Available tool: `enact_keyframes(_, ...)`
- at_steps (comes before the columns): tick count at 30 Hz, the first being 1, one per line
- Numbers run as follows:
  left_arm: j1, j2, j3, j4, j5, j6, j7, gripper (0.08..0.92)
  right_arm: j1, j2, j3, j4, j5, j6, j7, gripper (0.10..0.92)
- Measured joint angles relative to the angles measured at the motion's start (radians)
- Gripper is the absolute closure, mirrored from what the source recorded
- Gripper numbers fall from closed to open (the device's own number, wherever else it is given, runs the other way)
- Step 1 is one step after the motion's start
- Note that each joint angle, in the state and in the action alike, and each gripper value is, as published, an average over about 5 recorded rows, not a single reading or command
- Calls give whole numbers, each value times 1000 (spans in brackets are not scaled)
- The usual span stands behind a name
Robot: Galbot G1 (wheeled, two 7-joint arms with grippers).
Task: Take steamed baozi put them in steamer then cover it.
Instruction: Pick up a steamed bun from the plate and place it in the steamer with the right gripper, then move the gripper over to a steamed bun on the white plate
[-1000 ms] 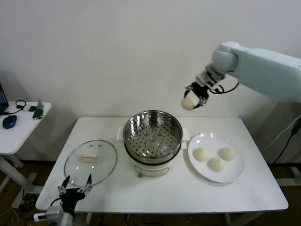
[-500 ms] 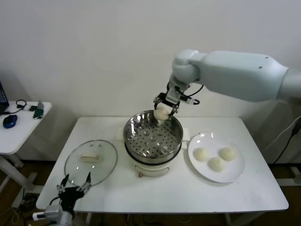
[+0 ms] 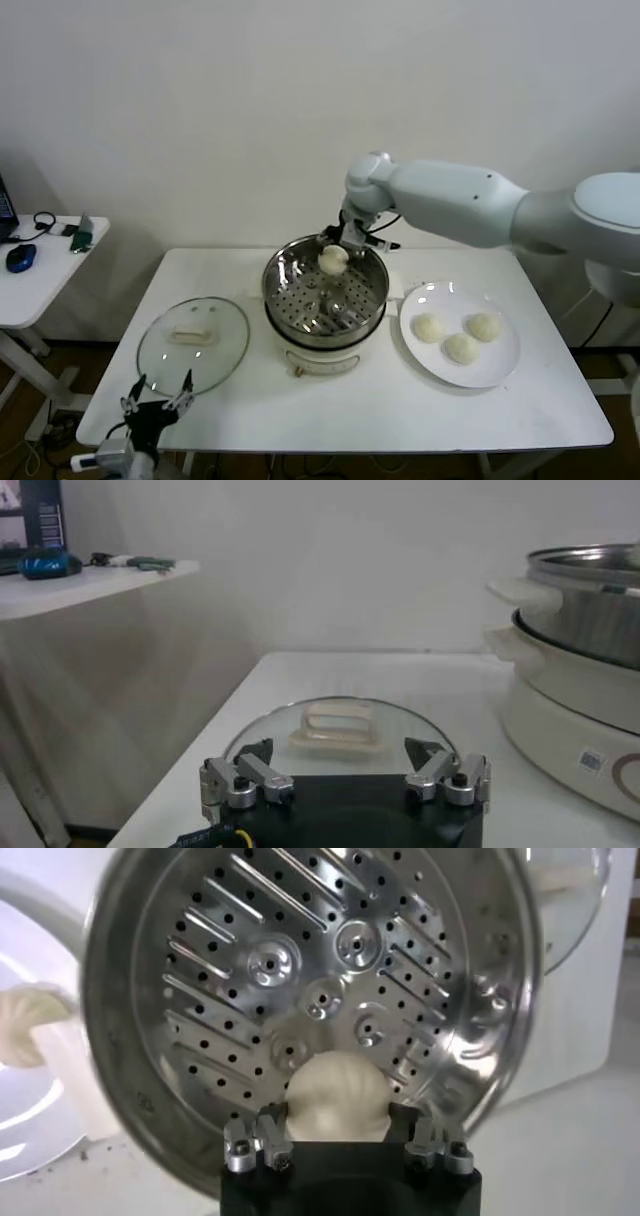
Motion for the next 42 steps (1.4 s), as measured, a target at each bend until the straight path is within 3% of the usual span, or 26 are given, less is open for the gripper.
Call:
enact_keyframes(9,0,-5,3,1,0,0,-3,177,-55,43,30,-94,-33,35,19,331)
enact_keyframes(16,1,-7,7,0,2,-2,-3,177,-62,50,45,-117,-14,59,16,214)
enact_keyframes(19,1,-8,10,0,4,-2,-3,177,-43,40,41,-105,23,63,-2,204)
enact_keyframes(28,-5,-11,23,-9,15,3,-1,177,147,-58,-70,-20,322,0,-117,203)
enact_keyframes(35,-16,-12,29,-10,18,7,1,177,321,-223,-229,100,570,-202,-167,202)
enact_keyframes(42,-27,-10,28,-6,16,9,2,177,378,-420,-362,257,700,-434,-129,203)
